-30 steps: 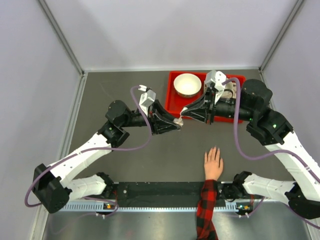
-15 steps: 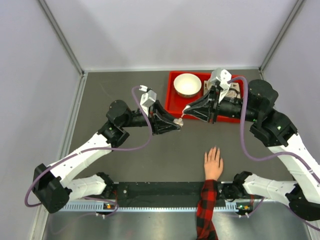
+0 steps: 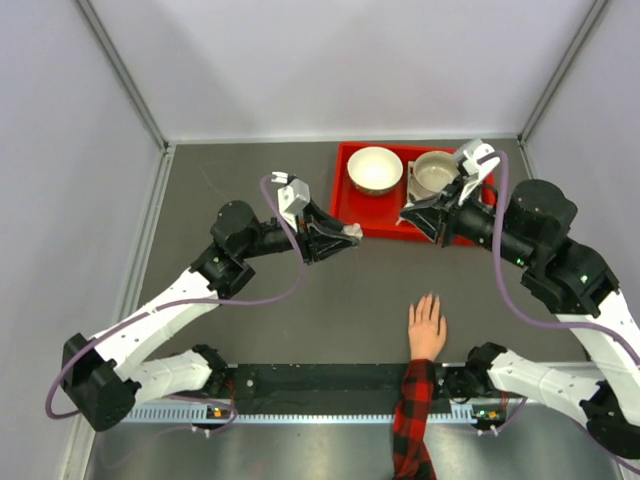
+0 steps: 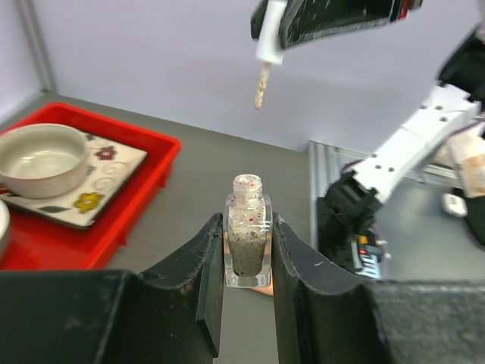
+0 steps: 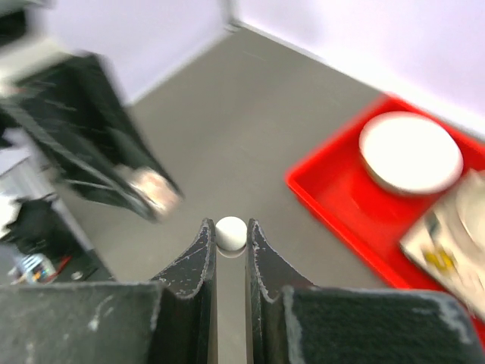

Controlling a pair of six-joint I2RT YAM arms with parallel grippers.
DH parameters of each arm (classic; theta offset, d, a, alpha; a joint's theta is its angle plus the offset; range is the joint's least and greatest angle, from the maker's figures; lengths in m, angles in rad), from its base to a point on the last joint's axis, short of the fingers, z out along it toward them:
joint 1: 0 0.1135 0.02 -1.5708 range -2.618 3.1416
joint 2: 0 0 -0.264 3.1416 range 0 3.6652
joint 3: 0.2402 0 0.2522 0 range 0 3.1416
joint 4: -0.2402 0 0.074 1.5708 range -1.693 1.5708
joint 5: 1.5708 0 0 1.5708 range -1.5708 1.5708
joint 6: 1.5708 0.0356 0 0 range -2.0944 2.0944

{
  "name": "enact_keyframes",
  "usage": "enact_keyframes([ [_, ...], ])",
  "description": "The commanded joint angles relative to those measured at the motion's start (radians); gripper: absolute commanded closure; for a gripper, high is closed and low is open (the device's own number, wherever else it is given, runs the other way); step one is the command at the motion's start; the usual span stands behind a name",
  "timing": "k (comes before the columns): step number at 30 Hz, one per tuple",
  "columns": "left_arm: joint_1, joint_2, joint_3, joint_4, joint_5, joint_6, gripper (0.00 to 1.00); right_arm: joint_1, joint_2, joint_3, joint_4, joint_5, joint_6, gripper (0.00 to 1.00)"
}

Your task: Paint the nails

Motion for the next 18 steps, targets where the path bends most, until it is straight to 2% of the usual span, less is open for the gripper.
enact_keyframes([
  [1,0.004,-0.019,0.019,-0.006,-0.143,0.110,1.00,-0.027,-0.039,-0.070,-0.083,0.294,0.132,1.00],
  [5,0.004,0.007,0.033,0.026,-0.225,0.148,1.00,-0.041,-0.029,-0.099,-0.190,0.463,0.191,1.00],
  [14,0.005,0.060,0.036,0.233,-0.331,0.240,1.00,-0.133,-0.020,-0.302,-0.195,0.410,0.302,1.00],
  [18,0.005,0.105,0.046,0.298,-0.375,0.254,1.00,-0.145,-0.041,-0.401,-0.167,0.431,0.351,1.00],
])
